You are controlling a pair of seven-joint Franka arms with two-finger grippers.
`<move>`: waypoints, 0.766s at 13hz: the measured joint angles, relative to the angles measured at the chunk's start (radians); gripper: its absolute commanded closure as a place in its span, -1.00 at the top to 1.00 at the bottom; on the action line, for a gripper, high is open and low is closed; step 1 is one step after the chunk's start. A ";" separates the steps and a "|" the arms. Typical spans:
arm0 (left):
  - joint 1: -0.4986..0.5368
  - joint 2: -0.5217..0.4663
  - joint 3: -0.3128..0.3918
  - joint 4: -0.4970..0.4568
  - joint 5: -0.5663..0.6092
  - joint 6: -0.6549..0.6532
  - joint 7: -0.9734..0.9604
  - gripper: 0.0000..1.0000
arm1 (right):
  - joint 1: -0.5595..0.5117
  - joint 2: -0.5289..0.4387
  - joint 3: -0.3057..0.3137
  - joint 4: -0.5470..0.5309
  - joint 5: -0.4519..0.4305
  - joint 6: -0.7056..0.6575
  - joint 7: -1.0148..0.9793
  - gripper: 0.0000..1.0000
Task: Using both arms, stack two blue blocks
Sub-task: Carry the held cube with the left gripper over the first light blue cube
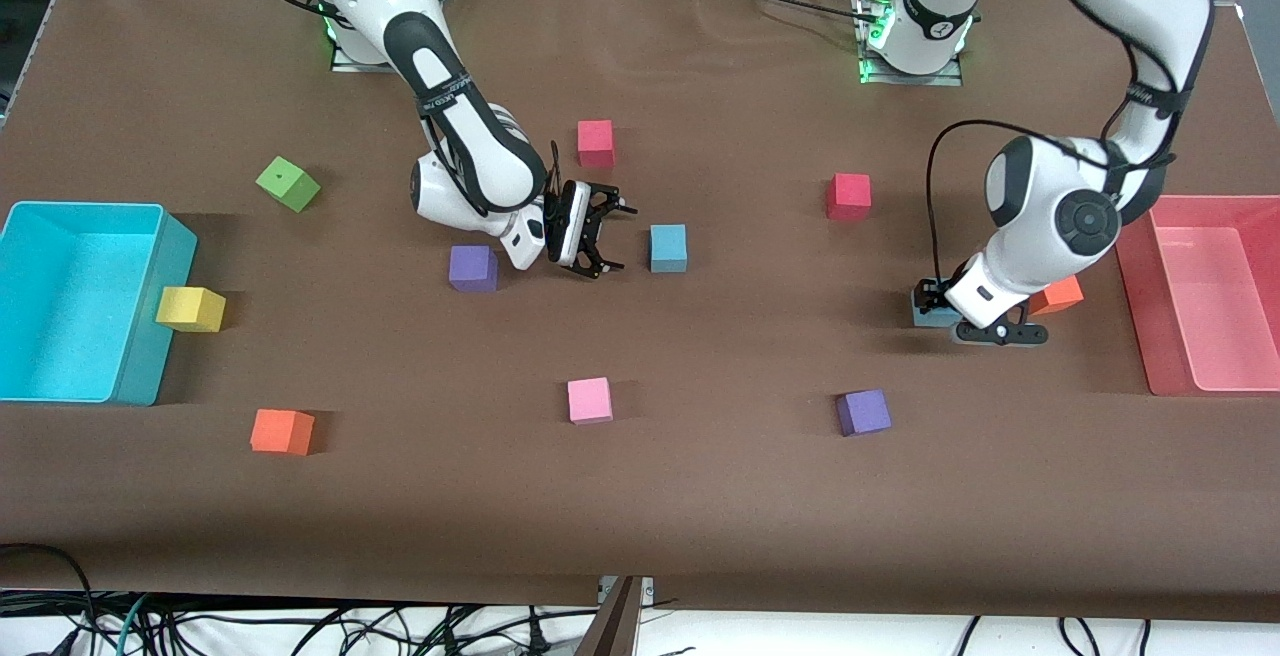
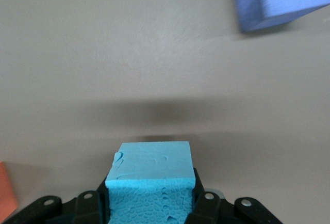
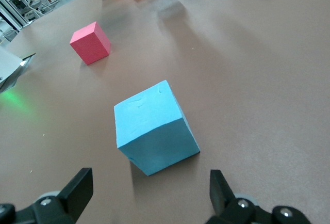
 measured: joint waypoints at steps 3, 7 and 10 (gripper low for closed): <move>-0.081 -0.103 -0.005 0.008 0.000 -0.072 -0.019 -1.00 | -0.005 0.000 0.000 0.000 0.000 -0.007 -0.004 0.99; -0.195 -0.125 -0.038 0.045 0.000 -0.098 -0.179 -1.00 | -0.006 0.000 0.000 0.001 0.000 -0.008 -0.008 0.99; -0.272 -0.115 -0.100 0.083 0.000 -0.113 -0.380 -1.00 | -0.006 0.000 0.001 0.002 0.001 -0.008 -0.008 0.99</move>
